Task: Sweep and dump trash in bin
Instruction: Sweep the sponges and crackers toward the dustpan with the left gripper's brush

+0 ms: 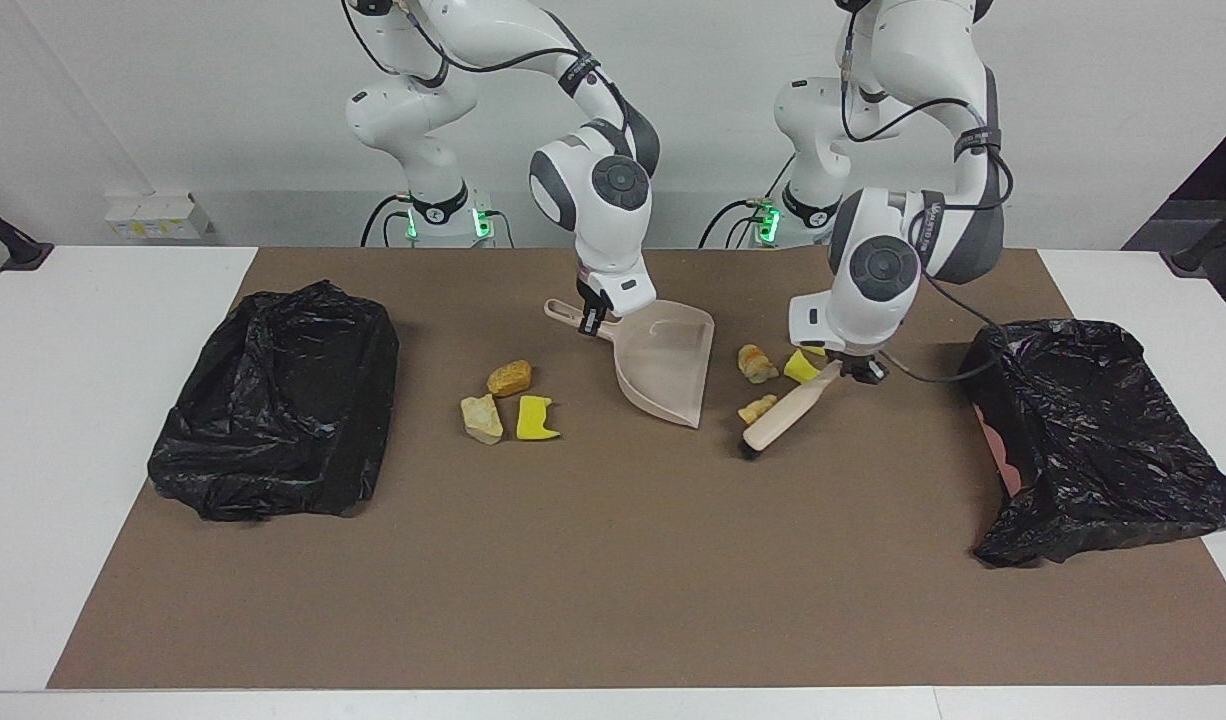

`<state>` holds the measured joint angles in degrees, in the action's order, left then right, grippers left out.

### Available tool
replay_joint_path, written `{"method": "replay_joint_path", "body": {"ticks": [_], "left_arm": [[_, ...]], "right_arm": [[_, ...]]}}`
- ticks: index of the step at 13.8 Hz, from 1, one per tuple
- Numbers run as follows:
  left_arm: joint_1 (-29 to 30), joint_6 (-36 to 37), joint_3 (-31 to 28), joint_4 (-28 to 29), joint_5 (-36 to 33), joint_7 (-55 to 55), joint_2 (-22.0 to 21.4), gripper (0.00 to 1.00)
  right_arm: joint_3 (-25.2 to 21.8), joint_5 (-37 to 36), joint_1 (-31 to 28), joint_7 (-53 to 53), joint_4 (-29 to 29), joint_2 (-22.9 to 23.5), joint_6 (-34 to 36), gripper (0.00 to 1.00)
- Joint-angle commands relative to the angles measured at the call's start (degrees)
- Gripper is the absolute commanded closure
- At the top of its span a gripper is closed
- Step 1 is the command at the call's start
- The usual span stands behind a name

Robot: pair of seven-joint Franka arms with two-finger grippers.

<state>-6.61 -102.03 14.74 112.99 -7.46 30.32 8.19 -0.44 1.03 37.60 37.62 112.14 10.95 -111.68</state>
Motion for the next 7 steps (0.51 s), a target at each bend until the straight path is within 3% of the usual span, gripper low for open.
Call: {"method": "replay_joint_path", "body": {"ticks": [1, 3, 5, 7], "left_arm": [[-0.1, 1.9, 5.6, 4.7, 4.4, -7.9, -5.9, 1.0], [-0.1, 3.9, 8.7, 4.5, 8.5, -14.6, -6.8, 1.0], [0.5, 4.9, 8.1, 3.5, 14.3, -14.8, -9.3, 1.0], [0.6, 6.1, 5.1, 3.5, 14.3, -15.5, -10.5, 1.0]], "right_arm": [[0.5, -0.8, -0.6, -1.1, 2.3, -1.8, -1.2, 1.0], [0.4, -0.8, -0.6, -1.1, 2.3, -1.8, -1.2, 1.0], [0.4, -0.8, -0.6, -1.1, 2.3, -1.8, -1.2, 1.0], [0.4, -0.8, -0.7, -0.6, 2.3, -1.8, -1.3, 1.0]]}}
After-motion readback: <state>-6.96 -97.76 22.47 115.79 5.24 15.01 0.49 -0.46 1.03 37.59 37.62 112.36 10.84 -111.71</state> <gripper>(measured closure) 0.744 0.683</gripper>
